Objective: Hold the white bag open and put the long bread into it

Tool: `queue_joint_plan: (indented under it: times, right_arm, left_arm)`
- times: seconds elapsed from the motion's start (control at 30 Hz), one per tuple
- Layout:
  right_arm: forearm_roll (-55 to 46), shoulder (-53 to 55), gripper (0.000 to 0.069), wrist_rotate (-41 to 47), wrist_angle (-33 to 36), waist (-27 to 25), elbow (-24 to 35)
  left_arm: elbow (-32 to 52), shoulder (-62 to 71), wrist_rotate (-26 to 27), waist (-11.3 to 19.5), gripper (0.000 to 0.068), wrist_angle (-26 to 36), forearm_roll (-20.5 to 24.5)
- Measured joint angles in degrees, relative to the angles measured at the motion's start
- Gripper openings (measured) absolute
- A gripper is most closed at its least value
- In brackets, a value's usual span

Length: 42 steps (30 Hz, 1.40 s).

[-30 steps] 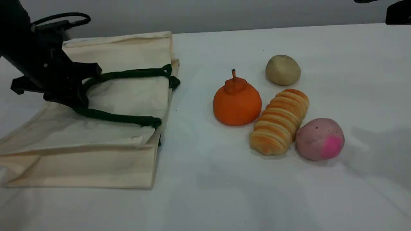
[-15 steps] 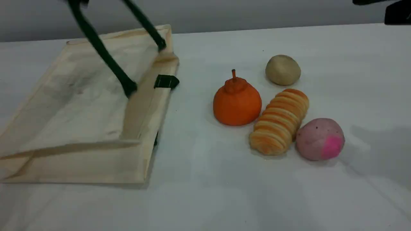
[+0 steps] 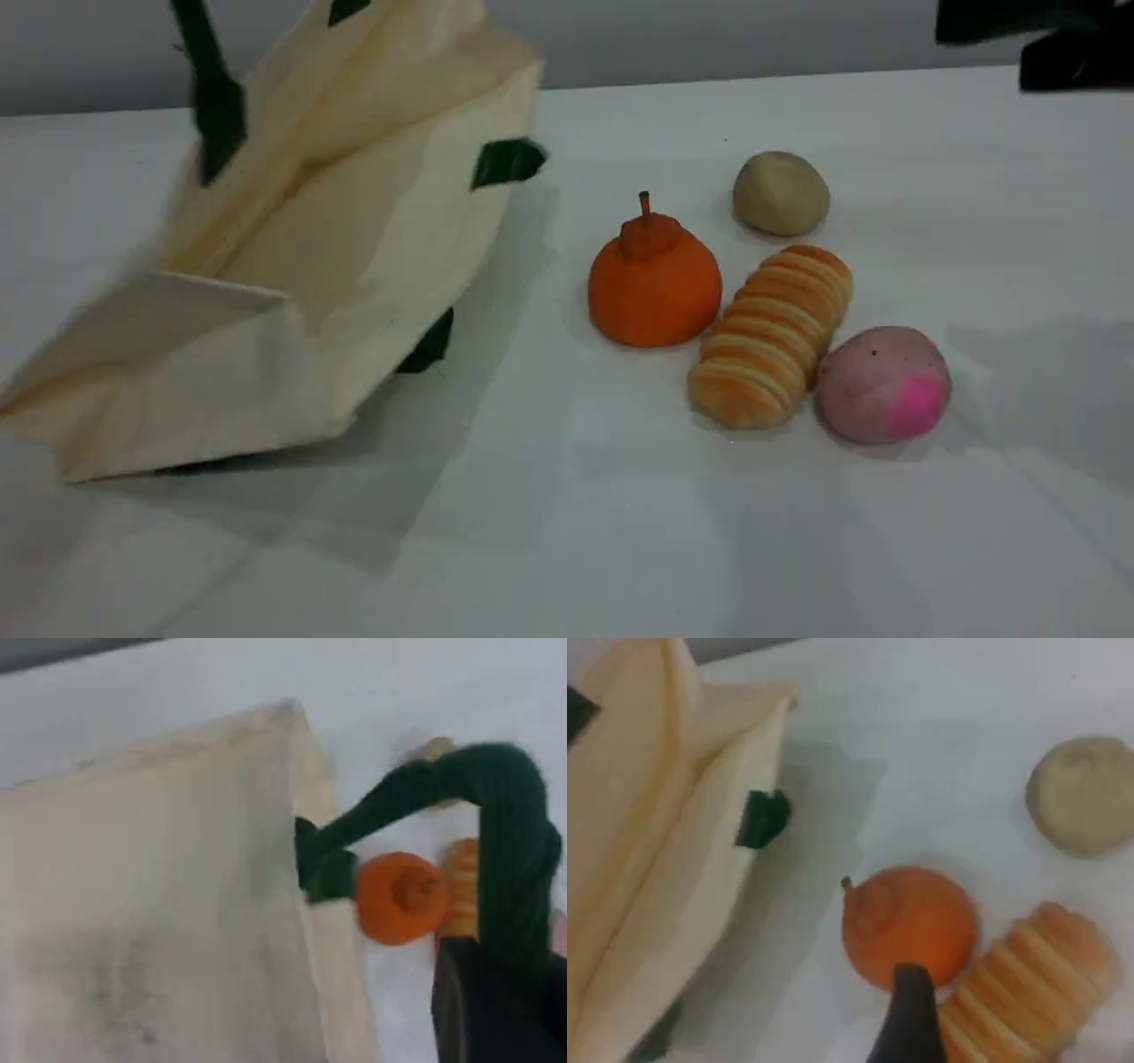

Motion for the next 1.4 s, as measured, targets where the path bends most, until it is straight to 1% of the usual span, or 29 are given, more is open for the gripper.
queue_joint_plan:
  times: [0.07,0.17,0.43,0.57,0.73,0.83,0.9,1.13,1.23,1.4]
  right_arm:
    - [0.00,1.66,0.0526,0.00,0.12,0.00,0.00]
    - [-0.07,3.79,0.0526,0.05,0.21,0.00,-0.15]
    - [0.02,9.38,0.0526,0.05,0.26,0.08,-4.54]
    - [0.09,12.40,0.0526,0.11,-0.22,2.65,-7.15]
    - [0.09,17.00,0.0526,0.11,-5.69,7.46,-10.98]
    - [0.09,19.52,0.0526,0.12,-11.20,8.06,-12.00]
    - [0.09,21.02,0.0526,0.12,-12.79,8.01,-12.59]
    - [-0.03,25.83,0.0526,0.07,-8.14,8.01,-15.35]
    - [-0.05,27.15,0.0526,0.07,-6.75,8.01,-15.42]
    - [-0.11,29.78,0.0526,0.07,-7.81,7.96,-16.63]
  left_arm:
    - [0.00,-1.77,0.00,0.00,0.0090,0.04,0.10]
    - [0.00,-3.33,0.00,0.00,0.0090,0.40,1.87]
    - [0.00,-3.29,-0.30,0.00,0.0090,0.79,4.56]
    - [0.00,-3.29,-0.41,0.00,0.0090,0.79,4.39]
    - [0.00,-3.96,-0.41,0.00,0.0090,2.10,3.04]
    - [0.00,-4.29,-0.41,0.00,0.0090,2.28,3.04]
    - [0.00,-4.46,-0.41,0.00,0.0090,2.33,2.98]
    - [0.05,-4.51,-0.41,0.00,0.0090,2.33,2.79]
    - [0.05,-4.51,-0.41,0.00,0.0090,2.27,2.79]
    - [0.05,-4.51,-0.41,0.00,0.0090,2.27,1.10]
